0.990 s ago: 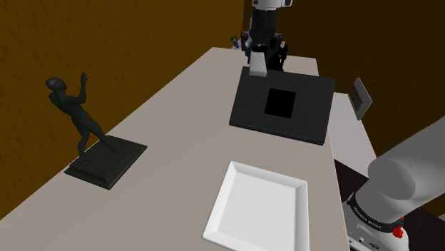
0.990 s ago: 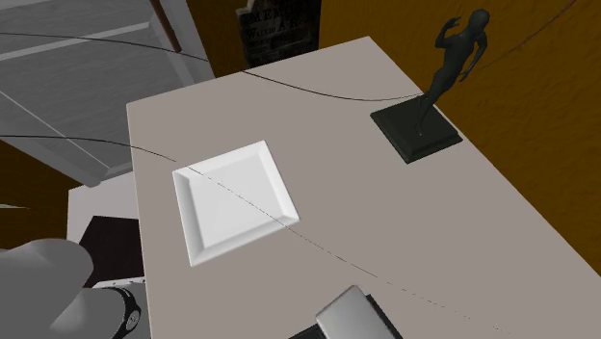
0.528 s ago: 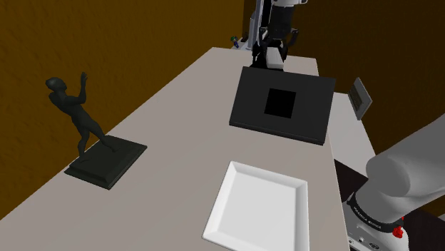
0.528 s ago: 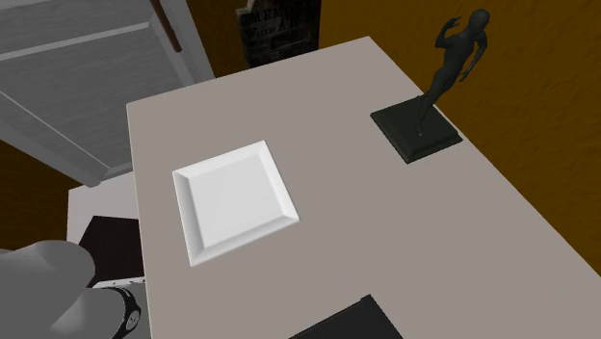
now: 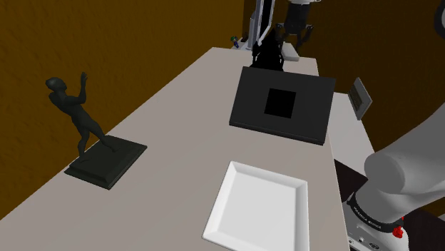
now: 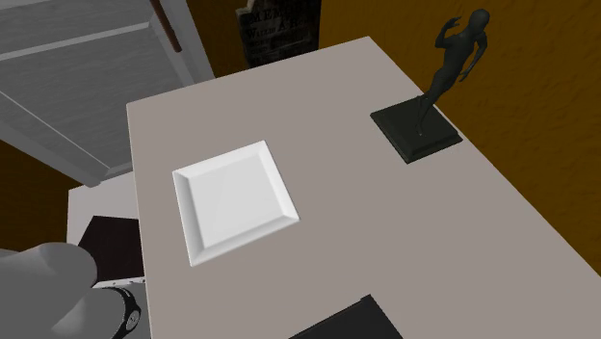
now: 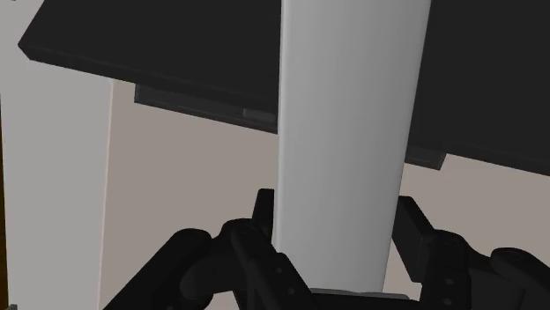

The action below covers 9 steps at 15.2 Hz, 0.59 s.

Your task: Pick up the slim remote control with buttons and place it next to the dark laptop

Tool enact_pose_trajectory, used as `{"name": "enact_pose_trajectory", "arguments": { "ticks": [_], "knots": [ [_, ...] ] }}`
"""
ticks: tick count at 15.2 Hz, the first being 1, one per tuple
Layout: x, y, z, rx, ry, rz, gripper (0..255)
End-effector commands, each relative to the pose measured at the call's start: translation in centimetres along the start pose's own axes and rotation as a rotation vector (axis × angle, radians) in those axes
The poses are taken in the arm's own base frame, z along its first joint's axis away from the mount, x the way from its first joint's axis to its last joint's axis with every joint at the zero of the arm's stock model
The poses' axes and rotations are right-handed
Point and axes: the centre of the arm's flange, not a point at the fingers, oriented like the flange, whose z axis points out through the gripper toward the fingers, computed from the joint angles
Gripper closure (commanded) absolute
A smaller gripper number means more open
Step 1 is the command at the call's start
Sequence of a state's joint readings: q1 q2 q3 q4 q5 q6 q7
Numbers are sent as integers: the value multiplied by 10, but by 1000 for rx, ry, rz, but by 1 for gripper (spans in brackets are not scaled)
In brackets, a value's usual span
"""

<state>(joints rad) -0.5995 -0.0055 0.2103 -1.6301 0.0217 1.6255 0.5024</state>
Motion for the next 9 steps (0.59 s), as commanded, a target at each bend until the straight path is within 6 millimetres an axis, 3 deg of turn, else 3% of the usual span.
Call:
{"name": "enact_pose_trajectory", "arguments": {
  "ticks": [1,9],
  "knots": [
    [20,18,-1,0,0,-1,255],
    [100,86,-3,0,0,-1,255]
  ]
}}
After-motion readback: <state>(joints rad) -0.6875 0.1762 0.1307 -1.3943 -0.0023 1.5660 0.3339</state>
